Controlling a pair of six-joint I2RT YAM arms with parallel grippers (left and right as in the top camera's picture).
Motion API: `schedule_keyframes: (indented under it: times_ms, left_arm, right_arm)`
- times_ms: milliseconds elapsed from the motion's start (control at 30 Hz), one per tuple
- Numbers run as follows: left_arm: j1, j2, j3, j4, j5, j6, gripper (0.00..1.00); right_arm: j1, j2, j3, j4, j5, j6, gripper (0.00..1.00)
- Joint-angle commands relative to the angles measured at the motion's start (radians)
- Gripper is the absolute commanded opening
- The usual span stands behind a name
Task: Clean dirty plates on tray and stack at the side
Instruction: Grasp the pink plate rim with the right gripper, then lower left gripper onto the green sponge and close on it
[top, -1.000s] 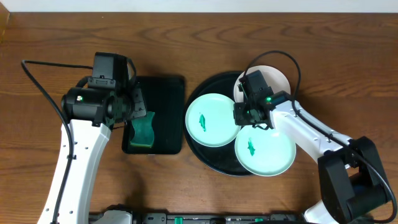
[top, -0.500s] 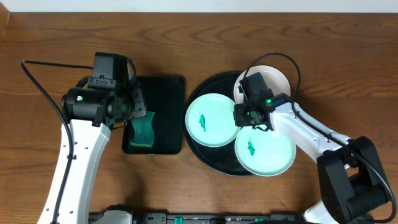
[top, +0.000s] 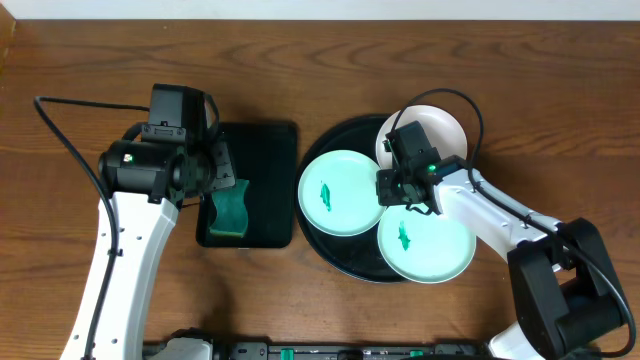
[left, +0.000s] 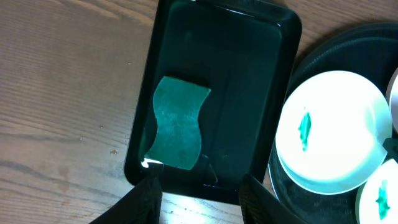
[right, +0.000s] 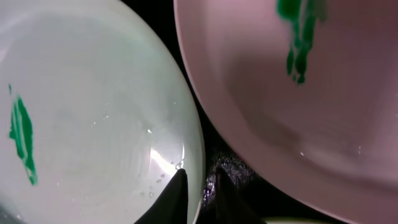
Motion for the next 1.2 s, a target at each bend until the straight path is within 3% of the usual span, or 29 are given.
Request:
schedule_keyframes:
  times_ms: [0,267,567,700,1167]
  left_arm:
    - [-0.004,0.006,-0.007,-0.002,-0.002,-0.005,0.42]
    - [-0.004,0.006,-0.007,-0.002,-0.002,-0.005,0.42]
    - [-0.004,0.007,-0.024,0.002,-0.010,0.024,0.41]
    - [-0.004,0.021,-0.063,0.040,-0.010,0.047,0.33]
    - [-0.004,0.206,-0.090,0.069,-0.010,0.063,0.37]
  right_arm:
    - [0.009,0.009,-0.018,0.011,0.014,0.003,0.10]
    - [0.009,0.009,-0.021,0.021,0.022,0.003,0.01]
    - [0.009,0.009,-0.021,0.026,0.027,0.003,0.01]
    - [0.009,0.009,-0.021,0.029,0.028,0.003,0.01]
    - [0.009,0.009,-0.021,0.034,0.027,0.003,0.01]
